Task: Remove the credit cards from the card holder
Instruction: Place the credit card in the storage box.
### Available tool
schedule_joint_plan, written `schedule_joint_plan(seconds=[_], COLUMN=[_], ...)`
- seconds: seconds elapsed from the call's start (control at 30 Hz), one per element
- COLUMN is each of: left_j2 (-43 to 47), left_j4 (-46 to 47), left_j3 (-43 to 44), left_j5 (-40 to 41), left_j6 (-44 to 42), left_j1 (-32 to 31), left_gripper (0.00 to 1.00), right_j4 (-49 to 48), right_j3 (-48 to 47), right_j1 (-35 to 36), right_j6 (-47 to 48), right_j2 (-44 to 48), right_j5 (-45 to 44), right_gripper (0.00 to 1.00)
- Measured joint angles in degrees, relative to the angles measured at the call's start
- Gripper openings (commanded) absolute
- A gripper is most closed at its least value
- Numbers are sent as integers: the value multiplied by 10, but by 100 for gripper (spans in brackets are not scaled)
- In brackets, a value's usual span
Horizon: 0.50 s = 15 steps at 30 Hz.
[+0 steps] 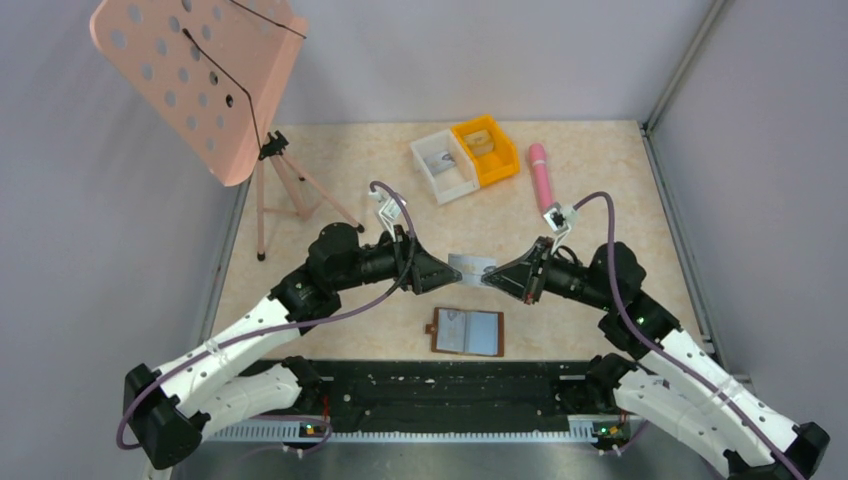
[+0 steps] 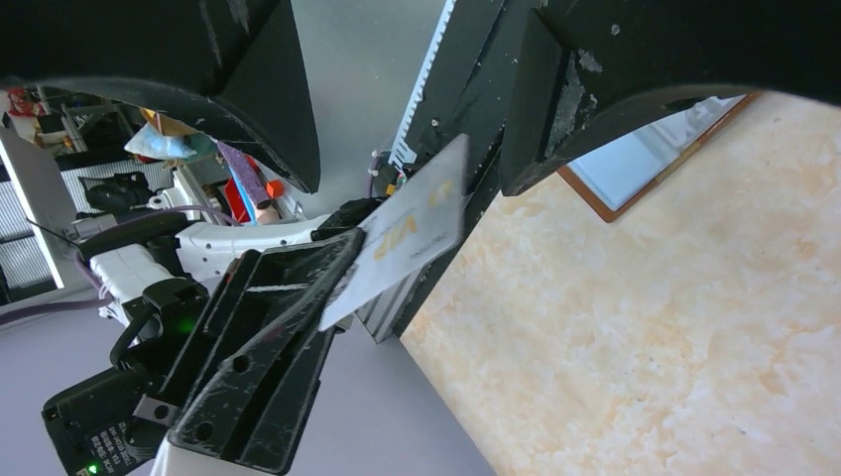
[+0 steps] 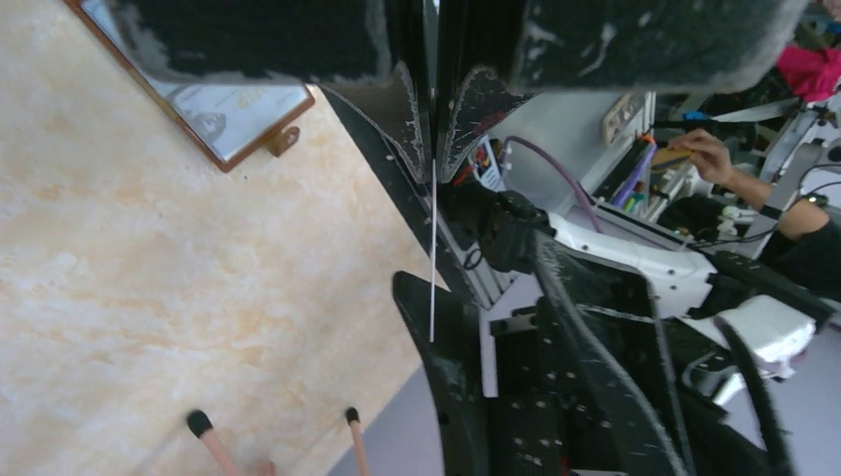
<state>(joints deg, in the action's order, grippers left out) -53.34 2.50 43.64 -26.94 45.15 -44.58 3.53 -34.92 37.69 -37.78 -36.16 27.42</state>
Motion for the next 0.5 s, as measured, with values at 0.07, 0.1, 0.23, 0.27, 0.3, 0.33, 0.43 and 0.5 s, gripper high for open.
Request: schedule_joint_plan(seconds=[0.07, 0.1, 0.23, 0.27, 0.3, 0.33, 0.43, 0.5], left_j2=[0, 0, -2, -2, -5, -6, -8, -8], left_j4=[7, 7, 10, 12, 17, 22, 43, 57], left_j3=[0, 0, 0, 0, -1, -2, -11, -19], left_j5=[-4, -6, -12, -14, -18, -21, -29, -35], left_j6=[2, 2, 8, 11, 14, 19, 36, 48], left_j1=[0, 0, 0, 0, 0, 0, 0, 0], left_gripper=[72, 72, 66, 60, 54, 48, 32, 20], right_j4=[-19, -30, -50, -54, -58, -59, -61, -60], right_j3=[2, 4, 4, 5, 8, 11, 22, 29], right_j1=[0, 0, 0, 0, 0, 0, 0, 0], right_j6=[-11, -16, -30, -33, -34, -36, -39, -39], right_j2=[9, 14, 20, 20, 20, 20, 20, 19], right_j5=[7, 10, 17, 18, 20, 21, 23, 25], right_gripper=[0, 0, 0, 0, 0, 0, 1, 2])
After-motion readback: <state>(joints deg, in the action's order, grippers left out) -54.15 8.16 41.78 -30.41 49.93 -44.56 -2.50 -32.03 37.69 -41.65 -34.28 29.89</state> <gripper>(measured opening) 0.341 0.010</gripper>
